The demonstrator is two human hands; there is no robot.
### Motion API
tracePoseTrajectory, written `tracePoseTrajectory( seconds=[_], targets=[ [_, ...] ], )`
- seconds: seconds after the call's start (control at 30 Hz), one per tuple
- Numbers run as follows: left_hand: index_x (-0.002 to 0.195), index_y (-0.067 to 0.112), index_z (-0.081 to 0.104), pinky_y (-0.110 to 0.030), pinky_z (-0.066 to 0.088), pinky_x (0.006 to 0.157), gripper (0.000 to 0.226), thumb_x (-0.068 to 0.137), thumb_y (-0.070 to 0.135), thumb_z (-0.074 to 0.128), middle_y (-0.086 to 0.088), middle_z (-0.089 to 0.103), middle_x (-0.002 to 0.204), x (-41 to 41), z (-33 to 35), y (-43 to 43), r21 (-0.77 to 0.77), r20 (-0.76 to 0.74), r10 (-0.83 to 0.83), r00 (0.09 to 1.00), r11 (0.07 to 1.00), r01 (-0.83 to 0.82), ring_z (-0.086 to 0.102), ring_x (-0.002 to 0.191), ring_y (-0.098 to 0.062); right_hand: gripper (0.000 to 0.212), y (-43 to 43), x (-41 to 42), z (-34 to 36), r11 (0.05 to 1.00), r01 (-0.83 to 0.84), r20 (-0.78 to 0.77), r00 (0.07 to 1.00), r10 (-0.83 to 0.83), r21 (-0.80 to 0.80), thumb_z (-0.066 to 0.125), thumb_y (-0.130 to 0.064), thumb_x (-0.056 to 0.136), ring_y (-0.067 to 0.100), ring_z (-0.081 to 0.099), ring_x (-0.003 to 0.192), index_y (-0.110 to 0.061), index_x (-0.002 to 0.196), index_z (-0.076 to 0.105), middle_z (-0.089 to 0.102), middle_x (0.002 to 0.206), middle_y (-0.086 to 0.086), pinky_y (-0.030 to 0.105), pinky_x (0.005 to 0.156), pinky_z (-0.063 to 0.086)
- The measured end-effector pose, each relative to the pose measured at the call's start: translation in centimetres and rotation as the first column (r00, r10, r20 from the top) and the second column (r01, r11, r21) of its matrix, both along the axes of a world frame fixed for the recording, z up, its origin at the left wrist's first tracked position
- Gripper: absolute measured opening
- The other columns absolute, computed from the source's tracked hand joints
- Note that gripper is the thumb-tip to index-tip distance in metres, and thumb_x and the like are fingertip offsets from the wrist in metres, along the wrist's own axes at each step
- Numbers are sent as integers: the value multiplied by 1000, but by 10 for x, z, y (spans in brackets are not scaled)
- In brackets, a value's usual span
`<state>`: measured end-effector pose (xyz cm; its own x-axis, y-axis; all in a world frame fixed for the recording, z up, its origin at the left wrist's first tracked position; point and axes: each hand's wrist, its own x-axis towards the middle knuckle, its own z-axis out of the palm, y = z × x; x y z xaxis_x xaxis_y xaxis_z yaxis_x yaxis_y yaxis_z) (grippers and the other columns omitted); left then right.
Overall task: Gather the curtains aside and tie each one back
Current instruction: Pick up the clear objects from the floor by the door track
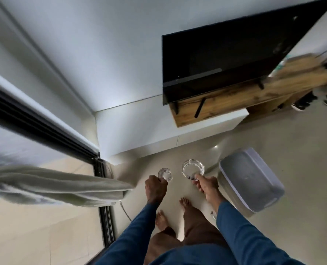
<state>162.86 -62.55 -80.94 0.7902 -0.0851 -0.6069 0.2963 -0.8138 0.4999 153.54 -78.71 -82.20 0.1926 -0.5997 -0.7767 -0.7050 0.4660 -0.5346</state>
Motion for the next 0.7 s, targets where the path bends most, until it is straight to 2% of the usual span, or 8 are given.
tracePoseTrajectory(
  seconds=[0.07, 0.2, 0.4, 0.5, 0.6, 0.7],
  targets=[
    [77, -3, 71, -33, 50, 58, 32, 85, 23, 53, -20, 72, 76, -5, 0, -29, -3, 25, -61, 998, 998, 61, 69, 69, -33, 19, -22, -17, -4, 998, 61, 36, 998, -61, -2, 71, -12, 88, 12, 46, 48, -4, 71, 68, 69, 70, 13, 20, 39, 31],
    [69, -2, 69, -37, 55, 54, 34, 85, 24, 52, -16, 70, 68, -20, -9, -101, -32, 18, -171, 985, 985, 172, 68, 60, -29, 20, -79, -45, -17, 983, 185, 77, 980, -185, 1, 76, -13, 84, 13, 46, 47, -3, 68, 69, 69, 67, 13, 19, 37, 31],
    [67, -1, 68, -36, 50, 46, 31, 82, 19, 49, -9, 67, 61, -51, -37, -210, -61, -49, -309, 950, 950, 306, 62, 50, -19, 21, -165, -87, -53, 946, 322, 2, 947, -322, 19, 71, -14, 90, 11, 50, 47, 4, 78, 72, 69, 67, 11, 16, 34, 34],
    [74, -3, 69, -39, 58, 54, 28, 78, 14, 48, -15, 71, 71, -71, -60, -266, -66, -115, -331, 937, 943, 326, 69, 62, -28, 20, -207, -106, -81, 932, 362, -73, 931, -359, 37, 70, -15, 90, 9, 51, 49, 3, 84, 75, 70, 68, 7, 14, 34, 36],
    [78, -3, 71, -42, 60, 60, 28, 78, 10, 46, -17, 72, 80, -89, -84, -313, -69, -181, -326, 928, 945, 319, 71, 68, -29, 20, -243, -117, -109, 915, 399, -110, 914, -392, 54, 68, -15, 92, 7, 51, 51, 4, 89, 75, 69, 70, 6, 12, 32, 36],
    [89, 1, 70, -52, 59, 83, 30, 80, 13, 45, -18, 71, 93, -103, -117, -351, -34, -269, -258, 928, 965, 258, 72, 76, -32, 21, -275, -123, -144, 901, 427, -130, 900, -415, 80, 68, -15, 93, 7, 52, 52, 4, 91, 76, 70, 72, 6, 13, 34, 37]
  ],
)
